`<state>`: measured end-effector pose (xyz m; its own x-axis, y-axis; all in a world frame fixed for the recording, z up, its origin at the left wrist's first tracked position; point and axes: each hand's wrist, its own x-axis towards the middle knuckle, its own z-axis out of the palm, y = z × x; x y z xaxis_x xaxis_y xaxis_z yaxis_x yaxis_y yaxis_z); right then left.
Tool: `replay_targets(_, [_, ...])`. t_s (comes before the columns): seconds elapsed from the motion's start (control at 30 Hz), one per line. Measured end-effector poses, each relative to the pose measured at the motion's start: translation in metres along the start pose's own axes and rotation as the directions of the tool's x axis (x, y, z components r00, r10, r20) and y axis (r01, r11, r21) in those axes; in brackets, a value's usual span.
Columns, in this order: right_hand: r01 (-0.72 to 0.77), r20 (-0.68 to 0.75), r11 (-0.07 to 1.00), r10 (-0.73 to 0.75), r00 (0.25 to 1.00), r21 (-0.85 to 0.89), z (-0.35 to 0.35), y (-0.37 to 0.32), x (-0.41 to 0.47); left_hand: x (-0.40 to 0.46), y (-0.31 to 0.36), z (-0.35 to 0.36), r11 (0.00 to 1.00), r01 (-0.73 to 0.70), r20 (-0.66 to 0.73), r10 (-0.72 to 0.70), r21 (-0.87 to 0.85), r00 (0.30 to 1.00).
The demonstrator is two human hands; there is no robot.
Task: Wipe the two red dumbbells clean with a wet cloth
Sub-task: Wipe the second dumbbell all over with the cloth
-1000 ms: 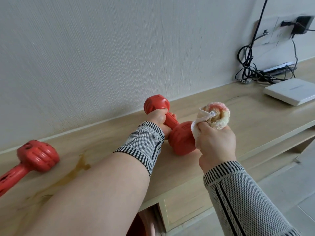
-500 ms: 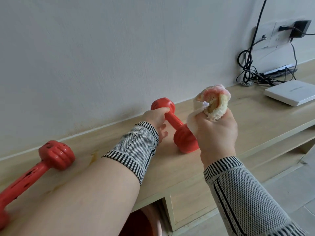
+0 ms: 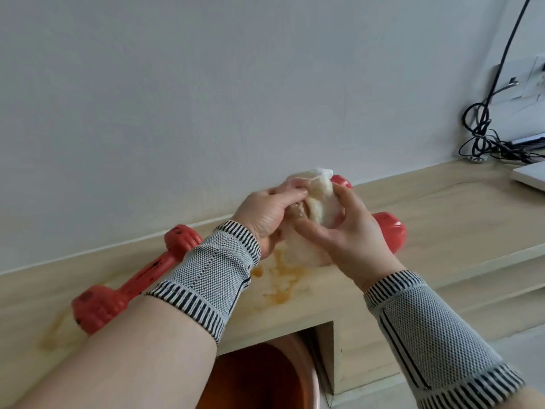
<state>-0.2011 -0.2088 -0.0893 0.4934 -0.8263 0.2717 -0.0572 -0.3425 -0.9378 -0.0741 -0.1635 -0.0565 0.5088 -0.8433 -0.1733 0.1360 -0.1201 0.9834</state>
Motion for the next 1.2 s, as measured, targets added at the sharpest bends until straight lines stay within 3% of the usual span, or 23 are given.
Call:
replay_targets(0.03, [-0.088,0.074,0.966,0.072,0.995,0.244,0.004,-0.005,-0.001,-0.003,0.001,-0.012,0.996,-0.004,-0.016,0.002,-0.084,1.0])
replay_targets(0.1, [-0.28,0.201,0.726,0.197,0.96,0.628,0.012,-0.012,0.0,-0.012,0.003,-0.037,0.976,-0.006,-0.007,0.005,-0.218,1.0])
replay_targets(0.2, [-0.385,0.257,0.423,0.328,0.909,0.82,0.028,-0.018,0.003,-0.028,0.004,-0.068,0.957,-0.025,0.014,0.03,-0.288,0.999])
replay_targets(0.27, [-0.466,0.343,0.372,0.35,0.872,0.803,0.041,-0.024,0.001,-0.04,0.005,-0.088,0.963,-0.049,0.007,0.053,-0.266,0.999])
replay_targets(0.33, [-0.549,0.446,0.417,0.324,0.834,0.724,0.052,-0.032,-0.004,-0.053,0.008,-0.106,0.98,-0.081,-0.043,0.074,-0.18,0.996])
replay_targets(0.4, [-0.536,0.444,0.503,0.302,0.844,0.678,0.062,-0.039,-0.007,-0.068,0.012,-0.124,0.993,-0.111,-0.119,0.104,-0.047,0.987])
replay_targets(0.47, [-0.441,0.332,0.632,0.29,0.897,0.637,0.07,-0.047,-0.01,-0.082,0.016,-0.138,0.988,-0.132,-0.196,0.144,0.076,0.97])
replay_targets(0.53, [-0.265,0.229,0.784,0.161,0.96,0.562,0.078,-0.061,-0.021,-0.093,0.016,-0.152,0.989,-0.112,-0.251,0.134,0.1,0.959])
replay_targets(0.6, [-0.015,0.266,0.914,-0.102,0.959,0.405,0.087,-0.073,-0.034,-0.099,0.018,-0.163,0.994,-0.043,-0.215,0.021,-0.097,0.976])
replay_targets(0.63, [0.078,0.381,0.947,-0.2,0.903,0.312,0.093,-0.085,-0.043,-0.106,0.02,-0.169,0.973,-0.014,-0.171,-0.026,-0.232,0.985])
replay_targets(0.7, [0.213,0.608,0.965,-0.26,0.75,0.151,0.101,-0.101,-0.053,-0.118,0.024,-0.176,0.901,-0.002,-0.066,-0.029,-0.434,0.997])
replay_targets(0.77, [0.269,0.68,0.962,-0.233,0.695,0.054,0.107,-0.113,-0.057,-0.127,0.026,-0.179,0.86,0.005,0.019,0.006,-0.51,1.0])
replay_targets(0.83, [0.192,0.634,0.978,-0.198,0.747,0.079,0.113,-0.122,-0.06,-0.136,0.025,-0.178,0.866,-0.035,-0.022,0.028,-0.499,0.999])
replay_targets(0.93, [-0.111,0.362,0.943,-0.011,0.932,0.313,0.12,-0.13,-0.061,-0.135,0.022,-0.184,0.902,-0.127,-0.221,0.036,-0.412,0.975])
replay_targets(1.03, [-0.294,0.358,0.911,0.182,0.916,0.29,0.128,-0.136,-0.062,-0.143,0.026,-0.189,0.92,-0.153,-0.221,0.075,-0.36,0.972])
replay_targets(1.1, [-0.276,0.438,0.953,0.197,0.877,0.124,0.137,-0.137,-0.066,-0.155,0.032,-0.189,0.949,-0.162,-0.21,0.105,-0.272,0.972])
replay_targets(1.2, [-0.196,0.386,0.98,0.171,0.907,0.024,0.139,-0.141,-0.066,-0.165,0.038,-0.202,0.97,-0.219,-0.357,0.168,-0.106,0.919])
